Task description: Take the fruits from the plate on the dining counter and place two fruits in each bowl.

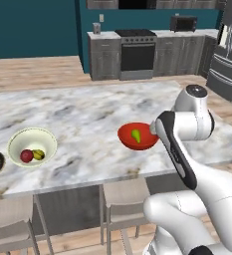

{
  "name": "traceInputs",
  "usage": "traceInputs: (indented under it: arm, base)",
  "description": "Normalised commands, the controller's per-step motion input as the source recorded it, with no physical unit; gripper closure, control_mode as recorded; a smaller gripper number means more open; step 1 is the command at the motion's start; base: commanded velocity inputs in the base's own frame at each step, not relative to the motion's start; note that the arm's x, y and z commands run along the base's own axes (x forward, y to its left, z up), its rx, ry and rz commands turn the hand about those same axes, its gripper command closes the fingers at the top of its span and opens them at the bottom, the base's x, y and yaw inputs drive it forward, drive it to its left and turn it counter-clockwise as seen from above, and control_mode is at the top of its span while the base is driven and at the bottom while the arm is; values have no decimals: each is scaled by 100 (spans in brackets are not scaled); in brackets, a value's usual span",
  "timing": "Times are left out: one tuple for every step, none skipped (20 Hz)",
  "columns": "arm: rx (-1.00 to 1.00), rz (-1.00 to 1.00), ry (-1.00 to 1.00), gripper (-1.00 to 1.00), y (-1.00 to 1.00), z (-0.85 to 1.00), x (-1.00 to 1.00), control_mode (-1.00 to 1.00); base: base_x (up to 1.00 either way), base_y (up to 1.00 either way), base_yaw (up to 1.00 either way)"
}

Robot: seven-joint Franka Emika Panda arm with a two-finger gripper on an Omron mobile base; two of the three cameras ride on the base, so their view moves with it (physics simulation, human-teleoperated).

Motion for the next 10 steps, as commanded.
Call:
traceInputs:
  arm:
    - [3,2,0,100,-9,0,71,-100]
    - [3,1,0,100,-1,0,92,-100]
    - [2,1,0,100,0,0,100,-100]
    - [1,0,0,100,0,0,100,-100]
    - [0,0,0,100,0,0,100,-100]
    - [0,0,0,100,0,0,100,-100]
    - [0,0,0,100,0,-2,100,-100]
    - [0,0,0,100,0,-2,100,-100]
    - [1,0,0,100,0,0,100,-100]
    - [0,0,0,100,0,-4,100,-100]
  base:
    - [0,0,0]
    - [0,0,0]
    - [0,0,0]
    - [0,0,0]
    - [0,0,0]
    - [0,0,0]
    - [0,0,0]
    - [0,0,0]
    - [0,0,0]
    - [0,0,0]
